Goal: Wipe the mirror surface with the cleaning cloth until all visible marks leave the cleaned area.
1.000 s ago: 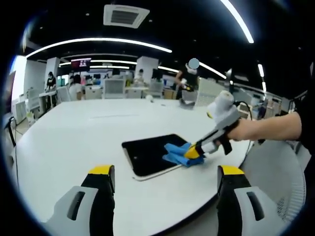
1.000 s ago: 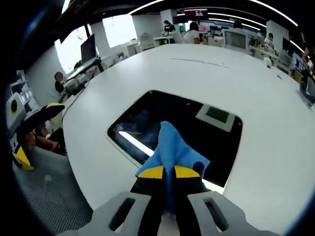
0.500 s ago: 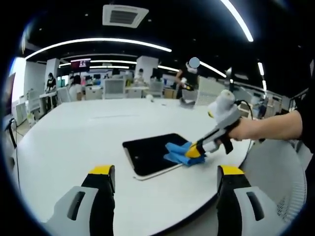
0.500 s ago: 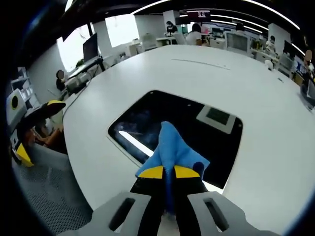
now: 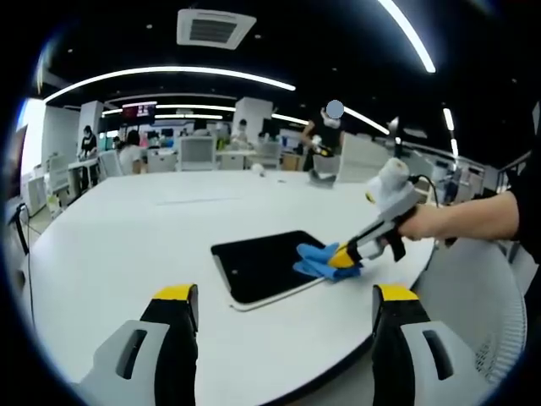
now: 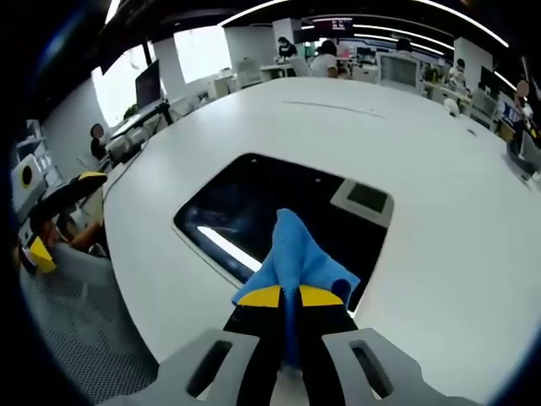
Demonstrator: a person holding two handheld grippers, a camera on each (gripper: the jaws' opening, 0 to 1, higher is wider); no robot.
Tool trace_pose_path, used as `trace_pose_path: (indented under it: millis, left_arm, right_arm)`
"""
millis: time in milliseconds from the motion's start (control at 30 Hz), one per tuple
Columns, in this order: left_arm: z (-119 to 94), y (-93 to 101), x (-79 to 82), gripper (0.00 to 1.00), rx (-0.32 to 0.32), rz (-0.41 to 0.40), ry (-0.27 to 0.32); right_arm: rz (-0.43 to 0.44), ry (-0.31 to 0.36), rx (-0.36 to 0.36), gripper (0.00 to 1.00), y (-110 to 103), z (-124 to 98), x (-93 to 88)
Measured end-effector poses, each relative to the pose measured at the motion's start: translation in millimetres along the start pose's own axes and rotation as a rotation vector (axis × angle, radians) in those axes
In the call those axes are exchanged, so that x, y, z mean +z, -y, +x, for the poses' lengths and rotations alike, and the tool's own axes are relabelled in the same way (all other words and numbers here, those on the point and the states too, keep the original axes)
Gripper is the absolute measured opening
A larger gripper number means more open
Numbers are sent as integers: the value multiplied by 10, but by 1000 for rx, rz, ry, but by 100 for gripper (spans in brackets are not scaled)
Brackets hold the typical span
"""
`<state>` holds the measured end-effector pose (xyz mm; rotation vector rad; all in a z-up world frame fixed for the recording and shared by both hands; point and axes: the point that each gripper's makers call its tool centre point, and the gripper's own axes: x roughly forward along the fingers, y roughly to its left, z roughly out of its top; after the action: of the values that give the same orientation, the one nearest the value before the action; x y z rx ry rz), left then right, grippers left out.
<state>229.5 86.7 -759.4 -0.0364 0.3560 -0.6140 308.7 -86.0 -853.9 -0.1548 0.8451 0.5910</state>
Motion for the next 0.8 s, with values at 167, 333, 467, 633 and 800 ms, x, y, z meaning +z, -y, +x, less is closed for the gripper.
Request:
trace_pose_path:
  millis: [167,333,467,633,800]
  left_arm:
    - [-2,-2,0,84,1,2,1]
    - [-5,-2,-1,84,1,3,1]
    - [-3,1,-5,84,-2,3,-2]
    - [-1,-1,-9,84,-2,3,-3]
    - [0,0,-6,84,-2,2,-1]
  right_arm:
    - [10,-6,-11,1,83,-54,-41]
    - [16,-6,-14,1,89,-58,-48]
    - [9,-16,-18,1,86,-54,-44]
    - [6,-22,-11,1,108,-41,-33]
    - [16,-20,-11,1,123,-26,-15]
